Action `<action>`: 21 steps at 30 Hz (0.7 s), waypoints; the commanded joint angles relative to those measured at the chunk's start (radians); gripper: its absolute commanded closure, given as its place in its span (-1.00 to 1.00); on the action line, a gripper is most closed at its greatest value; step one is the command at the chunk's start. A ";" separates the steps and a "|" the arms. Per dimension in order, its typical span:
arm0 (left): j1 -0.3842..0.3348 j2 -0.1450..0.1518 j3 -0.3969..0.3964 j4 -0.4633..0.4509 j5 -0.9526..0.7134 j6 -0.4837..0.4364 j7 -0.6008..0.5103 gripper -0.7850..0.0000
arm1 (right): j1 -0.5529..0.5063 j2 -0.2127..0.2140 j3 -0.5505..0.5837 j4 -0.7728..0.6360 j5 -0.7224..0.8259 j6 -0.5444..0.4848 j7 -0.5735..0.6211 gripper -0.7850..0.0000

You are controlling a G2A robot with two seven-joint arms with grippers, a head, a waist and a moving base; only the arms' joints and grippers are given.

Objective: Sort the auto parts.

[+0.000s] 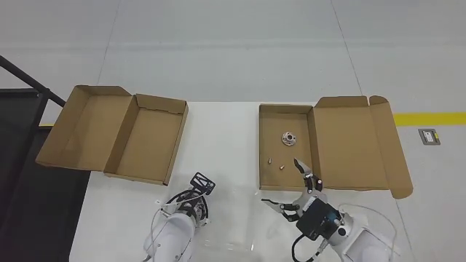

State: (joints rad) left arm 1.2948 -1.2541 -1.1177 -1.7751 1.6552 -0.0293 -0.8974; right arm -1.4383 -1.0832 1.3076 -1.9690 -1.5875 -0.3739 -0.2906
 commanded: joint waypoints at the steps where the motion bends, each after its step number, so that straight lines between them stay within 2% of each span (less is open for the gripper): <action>1: 0.017 0.001 -0.009 -0.032 -0.006 -0.010 0.004 1.00 | 0.000 0.000 0.000 0.000 0.000 0.000 0.000 -1.00; 10: 0.111 0.015 -0.104 -0.261 -0.051 -0.084 -0.005 1.00 | 0.000 0.000 0.000 0.000 0.000 0.000 0.000 -1.00; 15: 0.136 0.022 -0.208 -0.368 -0.073 -0.067 0.004 1.00 | 0.000 0.000 0.000 0.000 0.000 0.000 0.000 -1.00; 21: 0.113 0.027 -0.368 -0.436 -0.289 -0.111 0.014 1.00 | 0.000 0.000 0.000 0.000 0.000 0.000 0.000 -1.00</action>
State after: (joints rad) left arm 1.4121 -1.2285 -1.4464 -2.2006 1.4120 -0.1326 -0.8860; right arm -1.4383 -1.0832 1.3076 -1.9690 -1.5875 -0.3739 -0.2906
